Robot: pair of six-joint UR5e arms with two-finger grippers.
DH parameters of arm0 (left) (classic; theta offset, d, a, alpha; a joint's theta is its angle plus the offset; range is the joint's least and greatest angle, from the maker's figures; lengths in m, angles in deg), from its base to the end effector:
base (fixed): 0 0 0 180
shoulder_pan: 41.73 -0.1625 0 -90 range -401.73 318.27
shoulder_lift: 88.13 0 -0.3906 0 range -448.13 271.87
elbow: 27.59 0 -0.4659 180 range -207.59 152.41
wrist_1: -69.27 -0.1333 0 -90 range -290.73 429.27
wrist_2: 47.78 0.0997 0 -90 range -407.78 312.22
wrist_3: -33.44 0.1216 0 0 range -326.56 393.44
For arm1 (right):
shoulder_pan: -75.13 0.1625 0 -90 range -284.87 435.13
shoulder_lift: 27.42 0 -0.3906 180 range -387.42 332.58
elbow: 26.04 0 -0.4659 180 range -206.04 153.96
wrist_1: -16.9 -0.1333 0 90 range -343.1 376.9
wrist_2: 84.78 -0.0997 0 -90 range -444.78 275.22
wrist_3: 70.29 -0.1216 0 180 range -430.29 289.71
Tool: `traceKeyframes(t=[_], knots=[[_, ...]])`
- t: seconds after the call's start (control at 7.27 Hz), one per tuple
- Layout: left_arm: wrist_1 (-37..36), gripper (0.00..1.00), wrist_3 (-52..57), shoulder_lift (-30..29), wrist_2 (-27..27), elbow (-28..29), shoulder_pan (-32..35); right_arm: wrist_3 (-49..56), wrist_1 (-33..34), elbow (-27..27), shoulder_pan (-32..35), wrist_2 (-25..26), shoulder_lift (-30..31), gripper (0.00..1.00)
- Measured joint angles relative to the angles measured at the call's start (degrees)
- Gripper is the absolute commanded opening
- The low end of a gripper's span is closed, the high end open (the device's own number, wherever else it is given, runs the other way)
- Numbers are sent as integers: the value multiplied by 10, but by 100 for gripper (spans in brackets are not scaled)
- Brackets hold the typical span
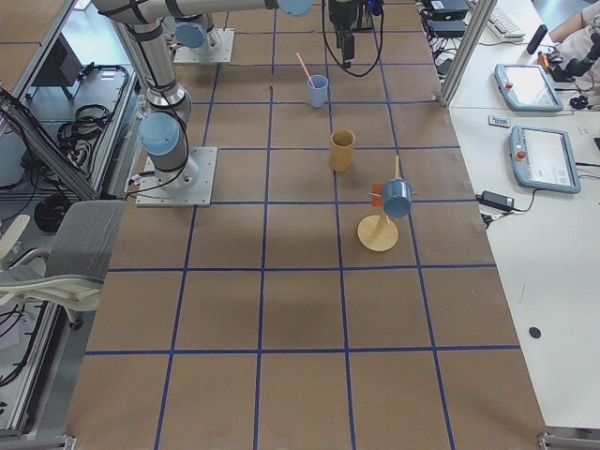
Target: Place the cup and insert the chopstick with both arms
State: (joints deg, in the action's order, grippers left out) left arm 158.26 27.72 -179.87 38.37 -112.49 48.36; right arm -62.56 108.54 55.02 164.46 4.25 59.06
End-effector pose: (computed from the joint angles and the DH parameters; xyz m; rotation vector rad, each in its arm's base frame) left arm -0.1424 -0.5854 0.4669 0.1468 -3.0651 0.1117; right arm 0.1283 -0.6032 0.4880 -0.1942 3.1217 -0.1944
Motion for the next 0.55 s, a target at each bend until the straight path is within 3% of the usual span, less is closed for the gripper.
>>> traceKeyframes(t=[0.55], knots=[[1,100,0,2,1,0,0,0,-1,1,-1,-4,0,100]])
